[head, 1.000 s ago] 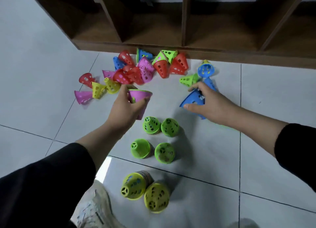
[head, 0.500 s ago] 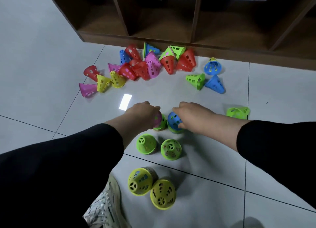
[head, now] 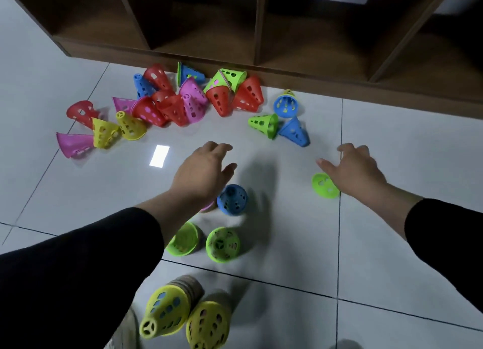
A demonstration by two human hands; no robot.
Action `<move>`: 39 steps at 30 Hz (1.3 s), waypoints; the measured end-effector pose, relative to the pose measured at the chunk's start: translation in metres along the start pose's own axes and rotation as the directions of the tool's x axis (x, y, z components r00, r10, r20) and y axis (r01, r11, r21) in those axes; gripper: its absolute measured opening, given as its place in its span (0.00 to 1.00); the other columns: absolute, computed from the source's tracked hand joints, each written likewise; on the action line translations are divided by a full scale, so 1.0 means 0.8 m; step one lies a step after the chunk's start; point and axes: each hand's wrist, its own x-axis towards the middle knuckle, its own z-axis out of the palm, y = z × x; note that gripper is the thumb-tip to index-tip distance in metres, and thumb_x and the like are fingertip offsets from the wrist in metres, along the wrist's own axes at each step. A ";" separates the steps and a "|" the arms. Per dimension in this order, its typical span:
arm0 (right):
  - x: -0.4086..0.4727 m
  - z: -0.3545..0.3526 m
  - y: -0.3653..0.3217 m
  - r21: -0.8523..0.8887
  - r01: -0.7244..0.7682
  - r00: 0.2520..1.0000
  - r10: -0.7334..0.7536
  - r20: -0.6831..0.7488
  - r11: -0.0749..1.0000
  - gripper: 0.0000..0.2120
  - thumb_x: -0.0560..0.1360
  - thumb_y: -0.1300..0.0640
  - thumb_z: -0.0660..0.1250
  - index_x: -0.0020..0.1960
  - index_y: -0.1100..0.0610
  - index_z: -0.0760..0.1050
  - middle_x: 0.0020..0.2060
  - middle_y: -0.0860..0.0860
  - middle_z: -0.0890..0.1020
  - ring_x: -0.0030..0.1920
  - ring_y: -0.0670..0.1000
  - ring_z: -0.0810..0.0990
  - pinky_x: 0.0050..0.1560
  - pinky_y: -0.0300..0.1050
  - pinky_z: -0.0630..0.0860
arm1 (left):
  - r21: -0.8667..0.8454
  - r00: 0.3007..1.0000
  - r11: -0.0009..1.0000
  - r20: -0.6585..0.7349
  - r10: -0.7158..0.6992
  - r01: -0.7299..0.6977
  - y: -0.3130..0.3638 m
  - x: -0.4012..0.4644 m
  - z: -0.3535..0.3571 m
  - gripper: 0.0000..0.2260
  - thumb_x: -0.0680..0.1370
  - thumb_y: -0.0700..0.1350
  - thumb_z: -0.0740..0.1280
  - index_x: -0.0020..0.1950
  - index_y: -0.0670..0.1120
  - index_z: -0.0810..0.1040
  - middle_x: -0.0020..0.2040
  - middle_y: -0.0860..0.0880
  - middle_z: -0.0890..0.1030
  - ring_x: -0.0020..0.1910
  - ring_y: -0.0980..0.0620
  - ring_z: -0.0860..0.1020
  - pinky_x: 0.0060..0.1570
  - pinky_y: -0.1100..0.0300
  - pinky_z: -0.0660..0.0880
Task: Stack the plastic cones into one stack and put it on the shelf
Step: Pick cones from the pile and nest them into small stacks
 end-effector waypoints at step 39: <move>0.023 0.049 0.061 0.766 -0.311 0.936 0.042 0.349 0.562 0.27 0.69 0.46 0.78 0.62 0.50 0.71 0.56 0.48 0.79 0.54 0.51 0.82 0.54 0.54 0.82 | 0.760 0.879 0.444 0.383 0.283 -0.475 0.161 0.234 0.120 0.16 0.79 0.40 0.60 0.67 0.47 0.74 0.62 0.47 0.72 0.61 0.44 0.73 0.46 0.54 0.66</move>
